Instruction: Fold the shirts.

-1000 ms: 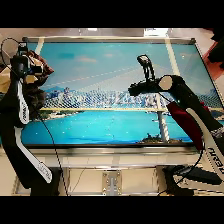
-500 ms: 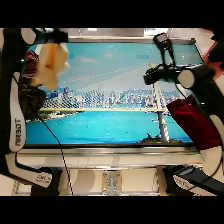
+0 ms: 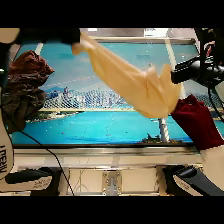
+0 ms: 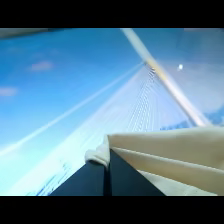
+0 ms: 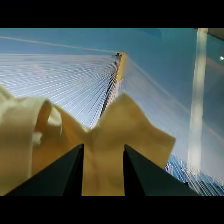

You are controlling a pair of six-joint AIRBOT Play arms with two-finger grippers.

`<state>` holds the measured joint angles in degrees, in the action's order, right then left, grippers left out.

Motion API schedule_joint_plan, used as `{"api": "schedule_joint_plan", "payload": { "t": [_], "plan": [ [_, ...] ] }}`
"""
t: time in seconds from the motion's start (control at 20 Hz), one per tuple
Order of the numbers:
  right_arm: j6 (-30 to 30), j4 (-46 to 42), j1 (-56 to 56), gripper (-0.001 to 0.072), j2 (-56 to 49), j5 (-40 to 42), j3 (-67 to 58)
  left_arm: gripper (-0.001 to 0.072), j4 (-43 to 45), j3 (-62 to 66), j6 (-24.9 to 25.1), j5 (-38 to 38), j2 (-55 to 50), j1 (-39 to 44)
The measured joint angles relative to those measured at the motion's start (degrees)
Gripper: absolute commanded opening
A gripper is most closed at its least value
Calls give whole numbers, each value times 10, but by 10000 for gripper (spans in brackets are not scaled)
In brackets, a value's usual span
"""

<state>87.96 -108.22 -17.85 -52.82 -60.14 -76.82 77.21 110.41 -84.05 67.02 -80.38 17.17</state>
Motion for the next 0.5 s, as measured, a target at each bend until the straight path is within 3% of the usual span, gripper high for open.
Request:
{"api": "schedule_joint_plan", "payload": {
  "t": [0.3,0.4,0.5],
  "plan": [
    [42,12,1,309,4,33,126,9,193,-211,-50,74,-59,2],
    [53,26,14,344,-1,57,176,9,258,-250,-71,81,-78,0],
    [58,53,49,437,-14,69,216,14,301,-271,-85,81,-90,-8]
  ]
}}
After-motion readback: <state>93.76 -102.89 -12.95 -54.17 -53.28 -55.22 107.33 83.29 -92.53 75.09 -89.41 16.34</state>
